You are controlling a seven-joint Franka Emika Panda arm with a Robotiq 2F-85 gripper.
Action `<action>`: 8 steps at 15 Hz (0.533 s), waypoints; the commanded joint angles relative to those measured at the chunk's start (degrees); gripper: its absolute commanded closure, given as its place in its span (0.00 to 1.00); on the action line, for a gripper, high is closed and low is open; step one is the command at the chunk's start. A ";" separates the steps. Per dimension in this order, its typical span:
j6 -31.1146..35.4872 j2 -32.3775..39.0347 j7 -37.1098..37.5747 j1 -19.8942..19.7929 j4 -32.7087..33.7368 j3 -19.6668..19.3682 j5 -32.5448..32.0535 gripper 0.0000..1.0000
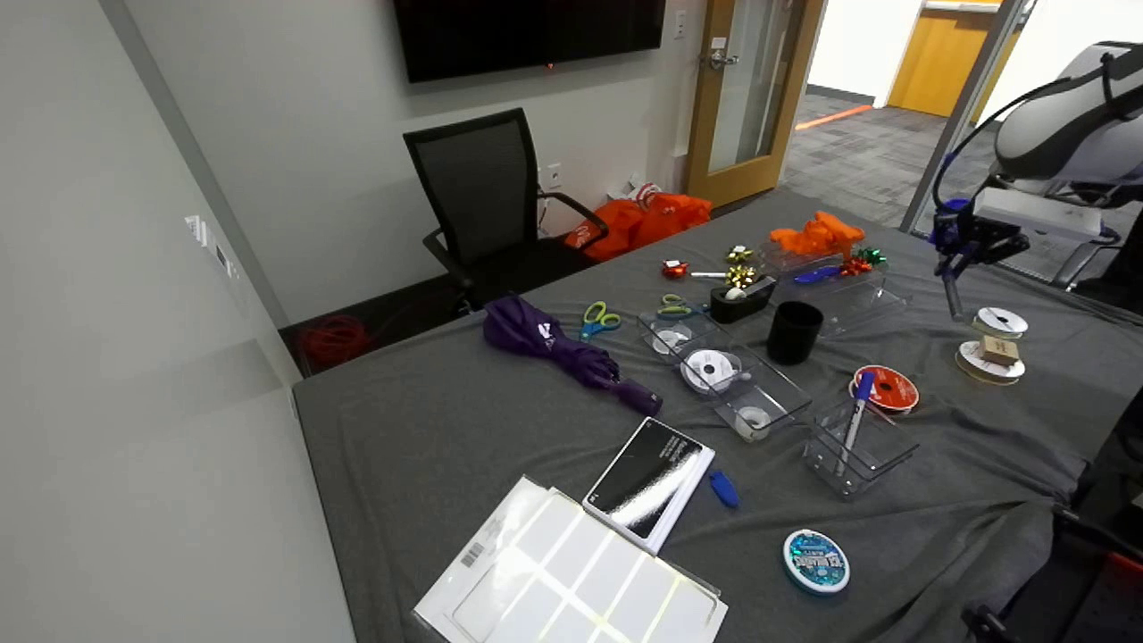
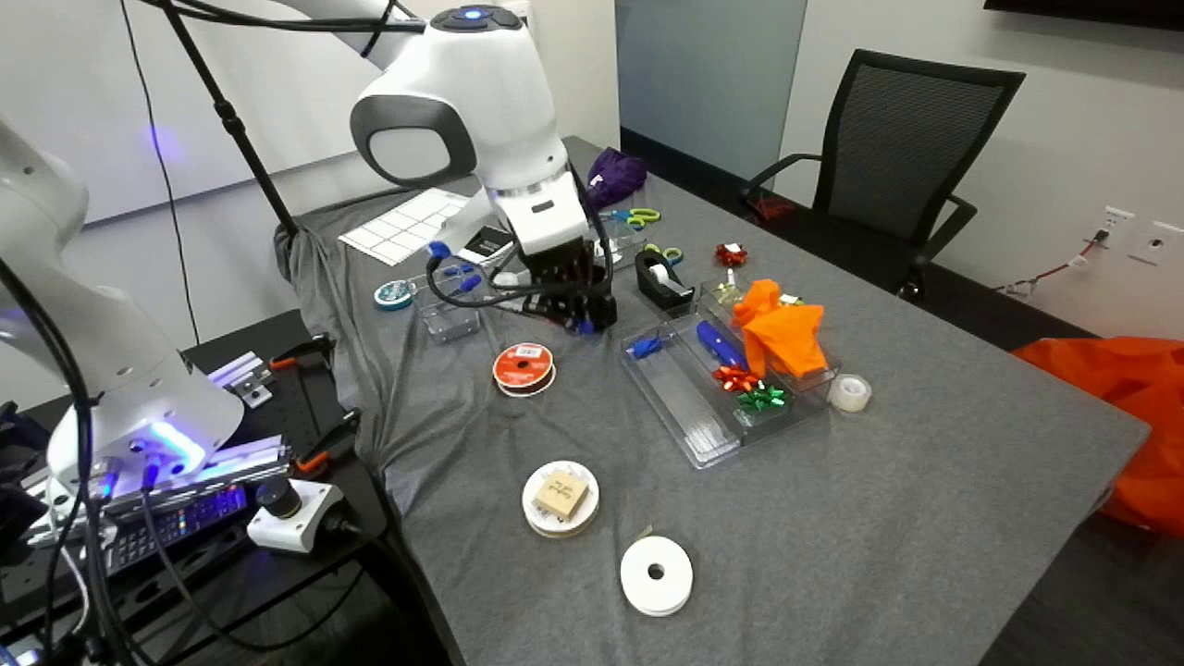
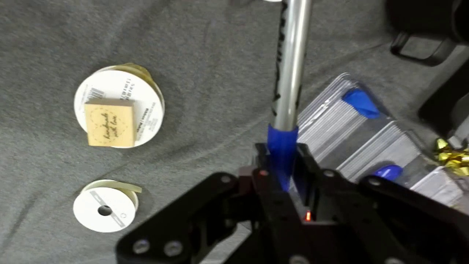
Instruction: Put the marker in the bowl closest to you
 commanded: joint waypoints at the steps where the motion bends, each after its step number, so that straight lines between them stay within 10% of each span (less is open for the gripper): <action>1: 9.04 -7.83 -2.16 2.49 -7.83 2.96 0.87 0.95; 6: 18.56 -14.07 -18.33 5.23 -13.04 7.66 18.94 0.95; 8: 16.98 -11.80 -14.92 5.08 -10.66 7.31 16.33 0.81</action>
